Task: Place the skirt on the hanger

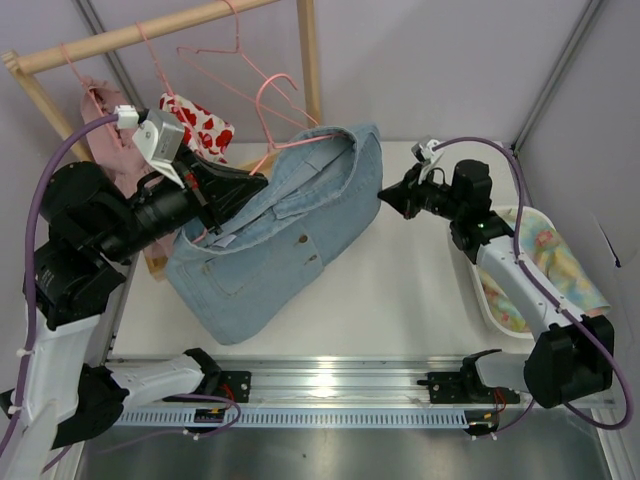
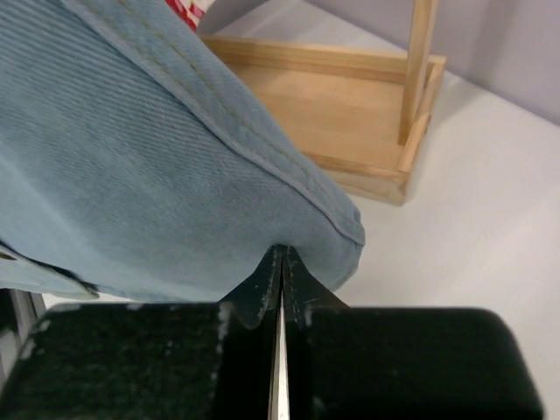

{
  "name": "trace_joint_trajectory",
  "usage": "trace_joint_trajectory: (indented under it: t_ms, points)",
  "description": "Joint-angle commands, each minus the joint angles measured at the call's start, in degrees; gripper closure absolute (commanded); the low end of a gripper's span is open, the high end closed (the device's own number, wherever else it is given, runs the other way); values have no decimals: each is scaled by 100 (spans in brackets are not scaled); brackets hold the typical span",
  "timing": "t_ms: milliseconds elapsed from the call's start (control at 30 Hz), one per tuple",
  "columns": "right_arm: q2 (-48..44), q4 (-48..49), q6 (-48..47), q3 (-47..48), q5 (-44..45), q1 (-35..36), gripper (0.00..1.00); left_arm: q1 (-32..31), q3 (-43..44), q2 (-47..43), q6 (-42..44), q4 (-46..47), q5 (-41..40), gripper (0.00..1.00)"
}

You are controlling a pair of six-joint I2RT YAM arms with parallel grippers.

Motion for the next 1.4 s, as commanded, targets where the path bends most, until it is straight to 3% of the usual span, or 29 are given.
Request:
trace_joint_trajectory:
  t_ms: [0,167,267,600,700,733,900,967,1133,1367]
  points:
    - [186,111,-172,125,143,79,100,-18,320,-72,-197,593,15,100]
    - [292,-320,-113,-51,1171,-86,100,-18,408,-116,-145,575,-125,100]
    - [467,-338,170,-139,1190,-421,100,-18,461,-151,-75,558,-187,100]
    - [82,-1127,530,167,1628,-439,100,-9,382,59,57,286,-696,100]
    - [-471,-1637,863,388,2094,-500,62,-9,268,86,-100,180,-977,100]
    - [-594,-1699,1256,397,2156,-526,45,-9,242,77,-136,171,-1083,100]
    - [-1297,-1184,2480,-145,1226,-492,1,-18,-118,-107,-242,382,-1251,100]
    - [-1448,-553,3014,-410,1163,-325,1,-18,-198,-142,-285,443,-1155,100]
    - [-1335,189,3079,-903,1934,631,1,-18,-409,-353,-461,883,-768,100]
    - [-746,1287,3290,-1044,1578,695,1,-18,-418,-423,-655,900,-469,100]
